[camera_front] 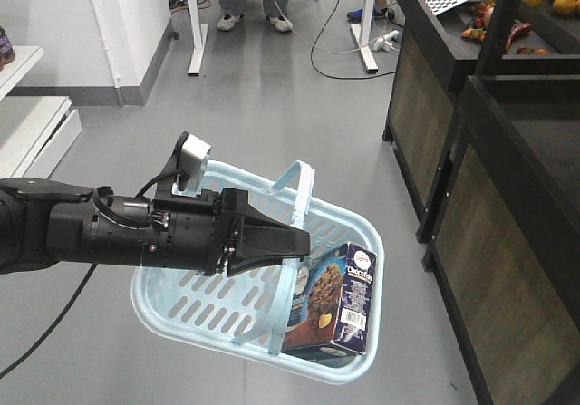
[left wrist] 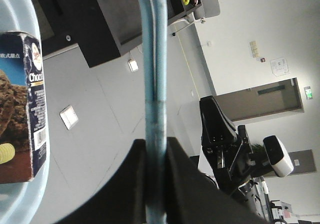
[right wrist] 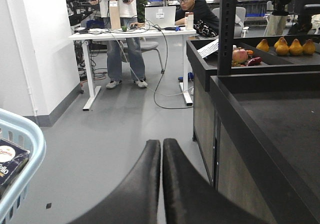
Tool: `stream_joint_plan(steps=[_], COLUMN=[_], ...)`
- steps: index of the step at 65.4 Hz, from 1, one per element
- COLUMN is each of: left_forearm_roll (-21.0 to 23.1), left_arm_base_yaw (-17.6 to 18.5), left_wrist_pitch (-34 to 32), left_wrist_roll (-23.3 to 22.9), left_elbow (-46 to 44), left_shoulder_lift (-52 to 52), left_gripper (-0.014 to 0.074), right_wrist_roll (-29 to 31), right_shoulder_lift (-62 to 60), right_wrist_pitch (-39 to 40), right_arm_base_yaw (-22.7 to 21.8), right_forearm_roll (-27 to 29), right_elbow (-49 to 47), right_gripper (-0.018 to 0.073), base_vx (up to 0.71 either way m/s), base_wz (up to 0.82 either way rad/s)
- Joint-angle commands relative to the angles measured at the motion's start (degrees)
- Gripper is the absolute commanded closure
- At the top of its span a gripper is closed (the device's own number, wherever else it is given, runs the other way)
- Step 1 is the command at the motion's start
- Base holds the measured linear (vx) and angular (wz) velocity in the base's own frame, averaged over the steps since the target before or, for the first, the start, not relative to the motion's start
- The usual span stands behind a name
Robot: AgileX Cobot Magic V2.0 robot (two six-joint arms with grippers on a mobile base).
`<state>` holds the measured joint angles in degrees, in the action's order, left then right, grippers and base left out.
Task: Left arm holds basket, right arm returns cookies
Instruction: 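Keep holding the basket with the left gripper while turning toward shelves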
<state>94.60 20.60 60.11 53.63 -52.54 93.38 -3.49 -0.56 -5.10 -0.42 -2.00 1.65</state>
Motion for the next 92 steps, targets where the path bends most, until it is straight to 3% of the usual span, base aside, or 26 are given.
stream_joint_plan(steps=[1,92], left_forearm_roll=[7.3,7.3], left_arm_base_yaw=[0.2,0.2], left_wrist_pitch=[4.2,4.2], left_wrist_roll=[1.0,1.0], left_elbow=[-1.8,-1.8], left_shoulder_lift=[-2.9,-2.9], left_gripper=[0.0602,0.0602], right_wrist_roll=[0.3,0.3], right_shoulder_lift=[-0.7,-0.7], right_wrist_pitch=[4.0,4.0], right_arm_base_yaw=[-0.3,-0.3], right_forearm_roll=[-0.6,-0.6], right_elbow=[0.1,0.1], right_gripper=[0.0563,0.0563], base_vx=[0.41,0.38], base_wz=[-0.02,0.02])
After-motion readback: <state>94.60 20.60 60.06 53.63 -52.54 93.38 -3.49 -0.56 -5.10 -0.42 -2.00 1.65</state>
